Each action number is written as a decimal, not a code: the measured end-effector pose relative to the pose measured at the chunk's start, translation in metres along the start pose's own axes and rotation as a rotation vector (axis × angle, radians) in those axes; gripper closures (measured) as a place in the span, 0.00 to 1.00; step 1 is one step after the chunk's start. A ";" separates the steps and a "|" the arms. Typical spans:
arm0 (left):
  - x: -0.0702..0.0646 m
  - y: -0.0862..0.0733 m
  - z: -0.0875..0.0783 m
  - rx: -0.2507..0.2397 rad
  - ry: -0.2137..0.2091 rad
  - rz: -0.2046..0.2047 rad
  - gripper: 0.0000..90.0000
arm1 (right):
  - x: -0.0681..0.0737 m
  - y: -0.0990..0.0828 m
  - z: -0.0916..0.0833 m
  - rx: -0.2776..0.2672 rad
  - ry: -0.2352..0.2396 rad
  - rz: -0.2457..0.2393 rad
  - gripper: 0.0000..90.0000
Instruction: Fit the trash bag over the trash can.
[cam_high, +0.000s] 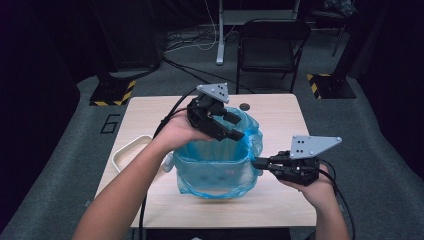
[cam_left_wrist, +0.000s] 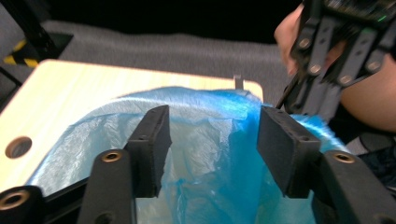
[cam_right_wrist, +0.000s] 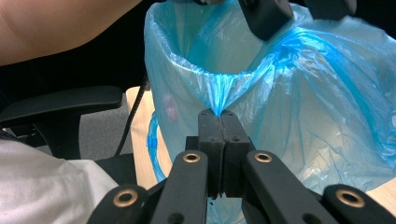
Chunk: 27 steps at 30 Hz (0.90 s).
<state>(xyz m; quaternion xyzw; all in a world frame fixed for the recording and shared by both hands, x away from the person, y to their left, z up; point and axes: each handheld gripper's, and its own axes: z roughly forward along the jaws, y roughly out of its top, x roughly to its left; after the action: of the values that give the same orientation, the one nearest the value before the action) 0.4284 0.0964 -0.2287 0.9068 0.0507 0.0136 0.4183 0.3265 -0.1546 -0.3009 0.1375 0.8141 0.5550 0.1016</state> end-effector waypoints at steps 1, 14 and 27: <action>0.001 0.000 0.003 0.016 0.000 0.004 0.50 | 0.000 0.000 0.000 -0.001 0.000 0.002 0.99; 0.011 0.000 0.024 0.165 0.035 -0.002 0.96 | 0.002 0.000 0.002 0.013 0.022 -0.012 1.00; 0.031 0.001 0.041 0.254 0.082 -0.059 0.97 | 0.009 -0.001 0.004 0.092 0.119 -0.049 1.00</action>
<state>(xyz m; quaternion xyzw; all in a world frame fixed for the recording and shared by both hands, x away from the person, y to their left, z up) 0.4618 0.0679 -0.2555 0.9493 0.0957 0.0319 0.2977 0.3187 -0.1485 -0.3031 0.0890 0.8464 0.5215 0.0604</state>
